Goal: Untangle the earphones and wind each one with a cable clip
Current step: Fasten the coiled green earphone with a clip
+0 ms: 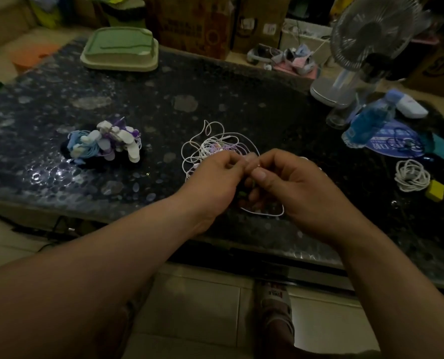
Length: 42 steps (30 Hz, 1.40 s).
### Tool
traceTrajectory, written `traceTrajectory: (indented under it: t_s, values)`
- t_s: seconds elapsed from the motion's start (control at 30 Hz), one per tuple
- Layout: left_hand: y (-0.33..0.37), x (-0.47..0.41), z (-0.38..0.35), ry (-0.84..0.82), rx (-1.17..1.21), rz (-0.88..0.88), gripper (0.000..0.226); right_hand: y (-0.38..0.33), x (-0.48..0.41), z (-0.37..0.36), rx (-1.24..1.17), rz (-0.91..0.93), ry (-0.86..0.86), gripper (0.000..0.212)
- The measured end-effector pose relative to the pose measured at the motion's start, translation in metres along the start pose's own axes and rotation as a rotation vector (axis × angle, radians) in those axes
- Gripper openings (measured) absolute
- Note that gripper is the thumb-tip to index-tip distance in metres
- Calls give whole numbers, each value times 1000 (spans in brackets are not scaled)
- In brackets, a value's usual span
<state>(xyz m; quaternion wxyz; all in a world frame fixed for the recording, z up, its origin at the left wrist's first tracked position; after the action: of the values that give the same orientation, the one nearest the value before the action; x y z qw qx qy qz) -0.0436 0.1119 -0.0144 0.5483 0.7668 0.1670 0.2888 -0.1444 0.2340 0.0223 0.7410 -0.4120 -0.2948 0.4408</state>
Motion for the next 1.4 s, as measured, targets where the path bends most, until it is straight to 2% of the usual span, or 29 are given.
traceTrajectory:
  t_s: [0.17, 0.27, 0.47, 0.67, 0.77, 0.93, 1.17, 1.3, 1.4]
  values:
    - [12, 3, 4, -226, 49, 22, 29, 2, 2, 9, -135, 12, 102, 13]
    - [13, -1, 10, -274, -14, 32, 33, 4, 2, 11, -84, 49, 107, 13]
    - [11, 0, 15, -369, -192, 36, 27, 4, 1, 17, -46, 93, 163, 12]
    - [15, 5, 15, -452, -290, 13, 43, 8, -2, 18, -30, 85, 165, 9]
    - [16, 7, 13, -449, -463, -70, 30, 11, -4, 16, -45, 89, 174, 7]
    - [11, 7, 9, -391, -488, -133, 20, 15, -5, 13, -70, 73, 184, 6]
    - [7, 8, 5, -300, -443, -194, 31, 16, -7, 6, -46, 94, 238, 7]
    - [8, 10, 4, -327, -455, -233, 44, 24, -10, 7, 101, 68, 268, 7]
    - [7, 6, 8, -322, -453, -214, 53, 27, -12, 6, 127, 15, 294, 13]
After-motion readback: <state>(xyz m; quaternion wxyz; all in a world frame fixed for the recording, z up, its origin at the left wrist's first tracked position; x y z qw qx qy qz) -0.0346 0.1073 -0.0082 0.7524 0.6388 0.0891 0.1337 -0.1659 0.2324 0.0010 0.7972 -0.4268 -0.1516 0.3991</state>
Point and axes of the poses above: each hand's wrist, its own x-axis away from the middle knuckle, its own z-axis out of the back of the hand, y = z × x, the point moved 1 cm from there along -x, towards the middle knuckle, and after that the axes turned 8 degrees about x, right-handed, at the moved point
